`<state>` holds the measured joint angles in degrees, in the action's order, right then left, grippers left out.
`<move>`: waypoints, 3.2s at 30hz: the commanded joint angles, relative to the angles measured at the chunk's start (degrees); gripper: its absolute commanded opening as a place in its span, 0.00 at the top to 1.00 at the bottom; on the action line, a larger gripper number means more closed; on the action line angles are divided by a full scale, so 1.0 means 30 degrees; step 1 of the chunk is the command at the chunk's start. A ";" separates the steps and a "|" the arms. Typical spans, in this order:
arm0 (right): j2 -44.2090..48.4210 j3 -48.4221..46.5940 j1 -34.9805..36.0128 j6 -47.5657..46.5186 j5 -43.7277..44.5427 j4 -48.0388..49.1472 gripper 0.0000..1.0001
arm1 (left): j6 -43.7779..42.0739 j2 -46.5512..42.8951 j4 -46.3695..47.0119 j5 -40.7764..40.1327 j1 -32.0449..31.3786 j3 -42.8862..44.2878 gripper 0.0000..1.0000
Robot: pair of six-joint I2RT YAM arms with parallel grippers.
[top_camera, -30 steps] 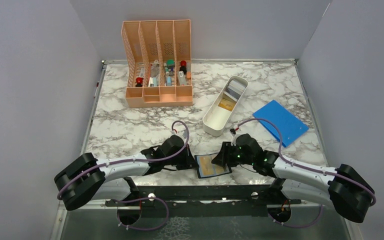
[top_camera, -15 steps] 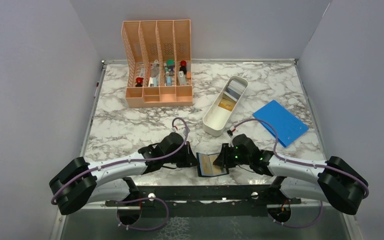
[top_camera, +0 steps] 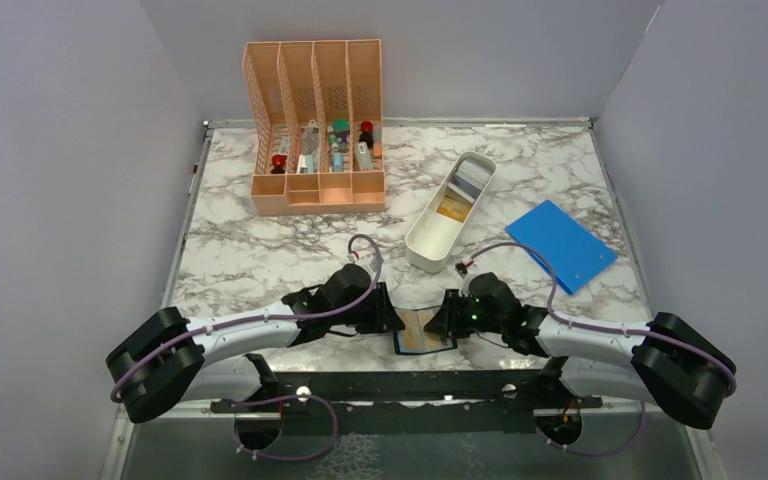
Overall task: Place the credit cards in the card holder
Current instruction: Insert the credit card into the card holder, then turn over the card slot in the card holder.
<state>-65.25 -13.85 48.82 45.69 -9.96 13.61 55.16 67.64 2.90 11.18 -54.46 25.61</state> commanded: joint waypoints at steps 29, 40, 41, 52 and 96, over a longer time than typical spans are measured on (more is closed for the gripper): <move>0.0018 0.1363 0.0134 0.0574 -0.0362 0.1185 0.75 | -0.0281 0.1097 0.4083 0.1806 0.0017 0.0261 0.76; -0.0249 0.1251 0.0134 0.0766 -0.0599 0.1616 0.74 | -0.0340 0.1507 0.4436 0.1852 0.0017 0.0209 0.86; -0.0280 0.1221 0.0134 0.0766 -0.0606 0.1632 0.74 | -0.0339 0.1610 0.4481 0.1889 0.0017 0.0223 0.85; -0.0092 0.1363 0.0134 0.0796 -0.0498 0.1622 0.74 | -0.0456 0.2355 0.4075 0.1498 0.0017 0.0411 0.82; -0.0129 0.1568 0.0134 0.0880 -0.0574 0.2006 0.75 | -0.0459 0.2435 0.3988 0.1316 -0.0034 0.0792 0.78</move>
<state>-65.19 -10.50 48.82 48.18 -11.44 19.66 54.43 75.35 13.63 15.62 -54.46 26.70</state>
